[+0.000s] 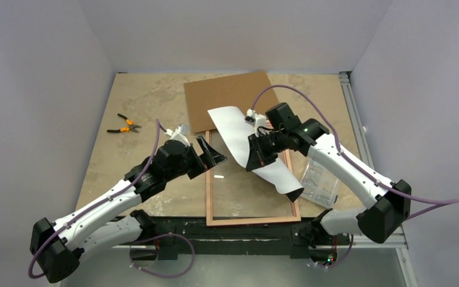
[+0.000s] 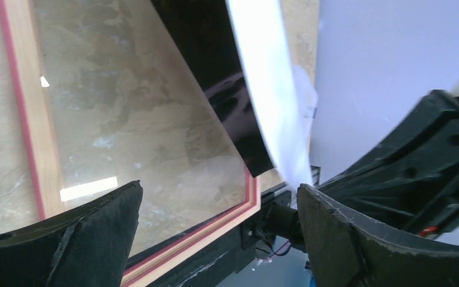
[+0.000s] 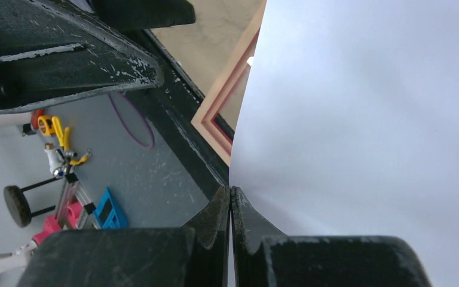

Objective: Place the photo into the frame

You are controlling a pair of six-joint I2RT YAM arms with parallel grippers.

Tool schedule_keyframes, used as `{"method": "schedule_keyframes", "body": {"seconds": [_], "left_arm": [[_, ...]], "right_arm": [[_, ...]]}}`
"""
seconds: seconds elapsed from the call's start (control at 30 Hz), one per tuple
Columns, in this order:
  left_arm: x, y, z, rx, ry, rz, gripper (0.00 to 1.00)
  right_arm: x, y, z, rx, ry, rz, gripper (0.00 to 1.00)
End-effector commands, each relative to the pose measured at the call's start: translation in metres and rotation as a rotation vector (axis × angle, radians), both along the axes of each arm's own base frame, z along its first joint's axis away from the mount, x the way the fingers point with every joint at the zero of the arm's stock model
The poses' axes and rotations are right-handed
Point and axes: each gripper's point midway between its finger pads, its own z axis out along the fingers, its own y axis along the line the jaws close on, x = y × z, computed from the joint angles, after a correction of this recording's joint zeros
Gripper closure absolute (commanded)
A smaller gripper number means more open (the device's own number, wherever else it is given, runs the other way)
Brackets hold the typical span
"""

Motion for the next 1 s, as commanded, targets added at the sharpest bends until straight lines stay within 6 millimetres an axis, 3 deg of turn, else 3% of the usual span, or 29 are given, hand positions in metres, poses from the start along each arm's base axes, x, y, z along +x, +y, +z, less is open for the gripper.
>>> {"method": "schedule_keyframes", "body": {"seconds": [0.0, 0.2, 0.3, 0.47, 0.63, 0.73, 0.83, 0.97], "left_arm": [[0.004, -0.019, 0.021, -0.161, -0.044, -0.025, 0.02], [0.010, -0.034, -0.004, -0.264, 0.013, -0.012, 0.07], [0.015, -0.038, -0.004, -0.294, 0.002, -0.002, 0.13], [0.023, -0.036, 0.005, -0.295, -0.025, 0.037, 0.39], [0.023, -0.032, 0.009, -0.295, -0.040, 0.054, 0.57], [0.023, -0.030, 0.006, -0.285, -0.036, 0.057, 0.80], [0.021, -0.027, 0.001, -0.262, -0.034, 0.060, 0.97], [0.017, -0.017, -0.003, -0.219, -0.038, 0.068, 1.00]], "right_arm": [[-0.005, 0.036, 0.021, 0.200, -0.043, 0.051, 1.00], [-0.012, 0.051, 0.013, 0.252, 0.002, 0.050, 1.00], [-0.015, 0.055, 0.012, 0.256, 0.007, 0.056, 1.00], [-0.018, 0.057, 0.006, 0.254, 0.021, 0.066, 1.00], [-0.023, 0.062, 0.004, 0.278, 0.036, 0.081, 0.99], [-0.024, 0.065, 0.007, 0.300, 0.041, 0.092, 0.90], [-0.025, 0.068, 0.011, 0.327, 0.036, 0.104, 0.79], [-0.026, 0.070, 0.016, 0.353, 0.035, 0.118, 0.62]]}}
